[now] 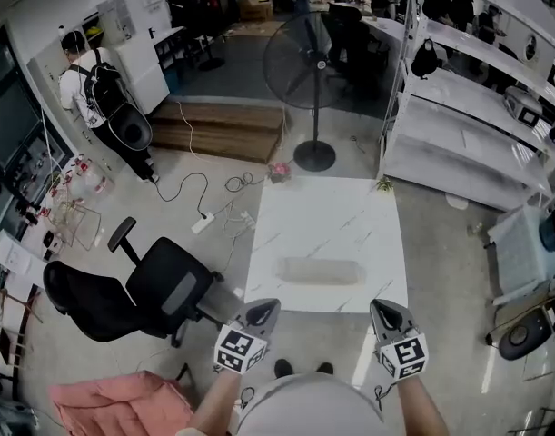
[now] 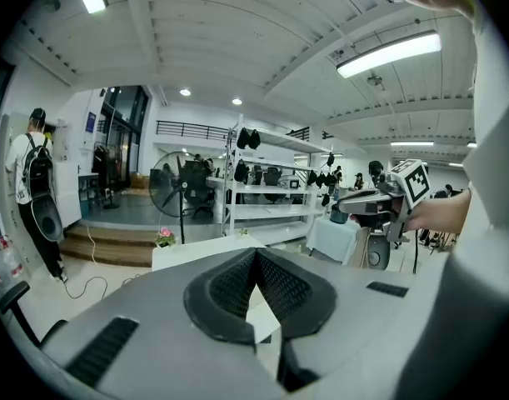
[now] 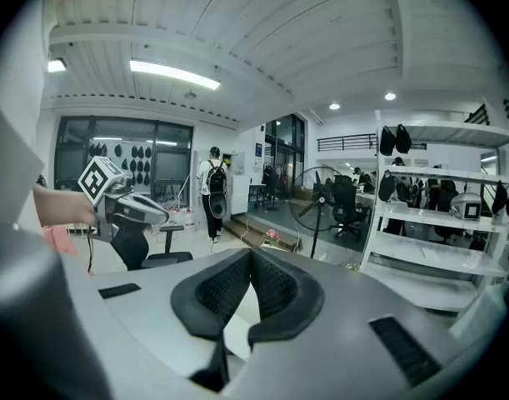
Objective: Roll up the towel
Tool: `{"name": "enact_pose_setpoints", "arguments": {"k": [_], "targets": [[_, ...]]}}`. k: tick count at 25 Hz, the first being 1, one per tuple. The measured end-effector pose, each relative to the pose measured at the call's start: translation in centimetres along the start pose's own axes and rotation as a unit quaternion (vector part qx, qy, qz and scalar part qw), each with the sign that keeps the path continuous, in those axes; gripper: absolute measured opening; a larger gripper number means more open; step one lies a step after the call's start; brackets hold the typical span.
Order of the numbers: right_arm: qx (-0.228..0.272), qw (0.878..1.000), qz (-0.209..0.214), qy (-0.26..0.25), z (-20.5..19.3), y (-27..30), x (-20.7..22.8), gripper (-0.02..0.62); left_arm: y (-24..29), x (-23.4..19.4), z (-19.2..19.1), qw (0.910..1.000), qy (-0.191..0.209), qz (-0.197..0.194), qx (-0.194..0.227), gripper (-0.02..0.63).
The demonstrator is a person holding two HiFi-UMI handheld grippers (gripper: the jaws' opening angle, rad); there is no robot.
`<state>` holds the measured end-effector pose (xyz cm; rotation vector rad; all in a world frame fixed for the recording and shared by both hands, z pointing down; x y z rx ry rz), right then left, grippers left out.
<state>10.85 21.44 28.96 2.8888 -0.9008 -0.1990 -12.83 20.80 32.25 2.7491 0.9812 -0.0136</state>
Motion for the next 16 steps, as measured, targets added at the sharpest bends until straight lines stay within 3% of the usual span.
{"name": "enact_pose_setpoints", "arguments": {"k": [16], "targets": [[-0.002,1.000,-0.003,-0.003,0.82,0.42,0.79,0.012,0.82,-0.39,0.32,0.9999,-0.009,-0.008,0.008,0.017]]}}
Point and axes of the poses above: the fingertips, and each gripper's own axes: y forward along the fingers, x to its right, z out of its top, the point moved 2 cm from there along -y, backward along the fingers, and after that the axes turned 8 degrees about x, right-handed, at the moved point
